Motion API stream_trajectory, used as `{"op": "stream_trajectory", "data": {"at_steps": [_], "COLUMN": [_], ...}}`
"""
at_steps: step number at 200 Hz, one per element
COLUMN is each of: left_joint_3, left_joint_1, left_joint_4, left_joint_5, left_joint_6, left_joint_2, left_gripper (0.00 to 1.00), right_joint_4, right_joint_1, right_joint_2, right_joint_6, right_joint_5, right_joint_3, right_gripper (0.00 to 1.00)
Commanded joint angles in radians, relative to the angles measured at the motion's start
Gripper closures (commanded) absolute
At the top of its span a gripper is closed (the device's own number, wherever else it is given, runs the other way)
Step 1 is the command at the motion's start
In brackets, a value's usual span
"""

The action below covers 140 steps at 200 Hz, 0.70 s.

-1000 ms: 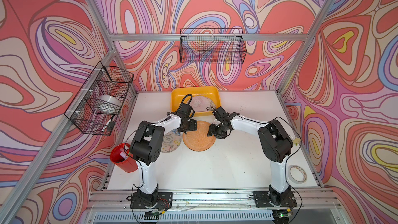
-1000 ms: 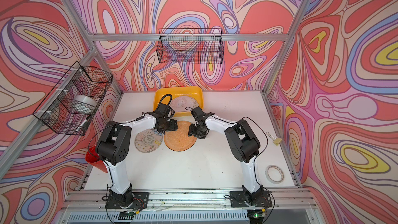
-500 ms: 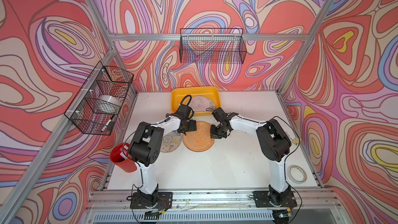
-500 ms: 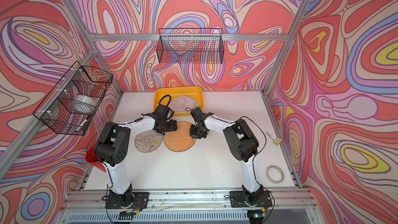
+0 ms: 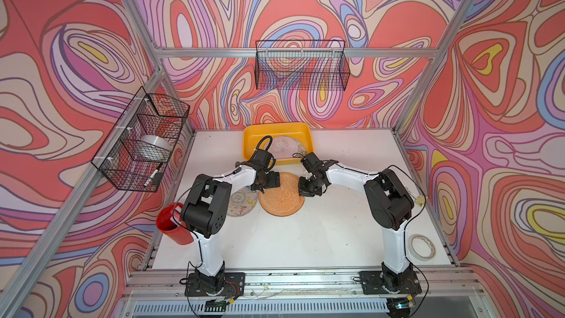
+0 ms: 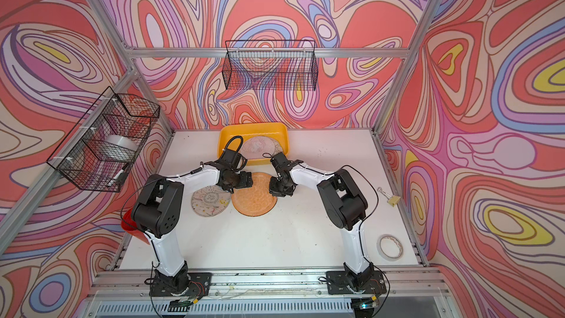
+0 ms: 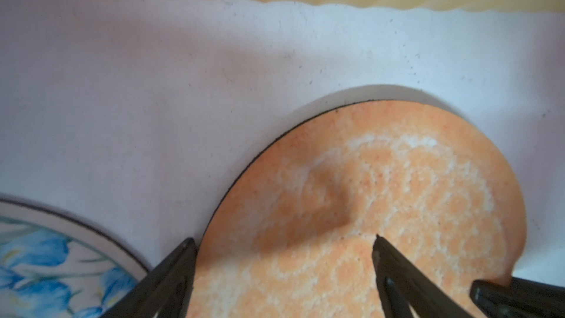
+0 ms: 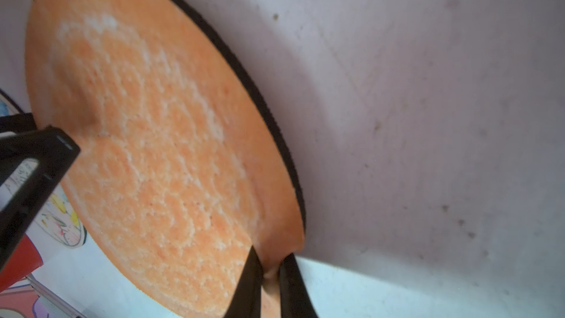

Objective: Put the coasters into the storage box
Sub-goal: Pick up the coaster from the center of the board.

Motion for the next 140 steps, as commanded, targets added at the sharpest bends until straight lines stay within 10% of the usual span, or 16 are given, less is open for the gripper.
{"op": "stream_trajectory", "data": {"at_steps": [1, 140], "left_joint_3": [-0.023, -0.053], "left_joint_1": [-0.011, 0.101], "left_joint_4": [-0.103, -0.102], "left_joint_5": [0.09, 0.109], "left_joint_6": [-0.045, -0.083], "left_joint_2": [-0.038, -0.223], "left_gripper": [0.04, 0.0], "right_joint_4": [0.007, -0.149], "right_joint_1": [0.026, 0.016], "right_joint_2": [-0.069, -0.255], "right_joint_6": [-0.018, -0.071], "right_joint_5": [-0.006, 0.011], "right_joint_3": [-0.019, 0.099], "right_gripper": [1.0, 1.0]}}
